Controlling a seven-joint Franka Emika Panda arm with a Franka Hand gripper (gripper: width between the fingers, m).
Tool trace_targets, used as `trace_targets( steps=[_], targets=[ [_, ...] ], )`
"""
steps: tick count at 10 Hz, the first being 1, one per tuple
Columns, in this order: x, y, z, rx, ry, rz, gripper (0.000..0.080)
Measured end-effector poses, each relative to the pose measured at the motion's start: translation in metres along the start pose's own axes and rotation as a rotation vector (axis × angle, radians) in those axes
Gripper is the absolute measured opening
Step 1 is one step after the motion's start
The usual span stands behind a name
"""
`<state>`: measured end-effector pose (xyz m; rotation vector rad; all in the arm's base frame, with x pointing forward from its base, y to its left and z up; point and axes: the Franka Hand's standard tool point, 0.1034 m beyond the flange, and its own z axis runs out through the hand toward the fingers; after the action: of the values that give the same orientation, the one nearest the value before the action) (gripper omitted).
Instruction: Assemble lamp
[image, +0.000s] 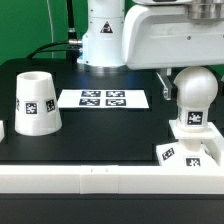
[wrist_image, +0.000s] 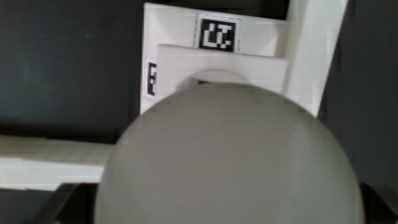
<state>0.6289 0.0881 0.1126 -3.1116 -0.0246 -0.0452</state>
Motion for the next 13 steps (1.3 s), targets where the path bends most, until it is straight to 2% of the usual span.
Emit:
trace_targets(
  steps=[6,9,11,12,13],
  targets=[
    [0.0,0.009,0.001,-0.012,0.0,0.364,0.0577],
    [-0.006,0.015,0.001,0.009,-0.013,0.624,0.0577],
    [-0.006,0.015,0.001,0.008,-0.015,0.623,0.0577],
    [-0.007,0.014,0.001,0.009,-0.015,0.621,0.0672],
    [-0.006,0.01,-0.001,0.009,-0.012,0.577,0.0672]
  ],
)
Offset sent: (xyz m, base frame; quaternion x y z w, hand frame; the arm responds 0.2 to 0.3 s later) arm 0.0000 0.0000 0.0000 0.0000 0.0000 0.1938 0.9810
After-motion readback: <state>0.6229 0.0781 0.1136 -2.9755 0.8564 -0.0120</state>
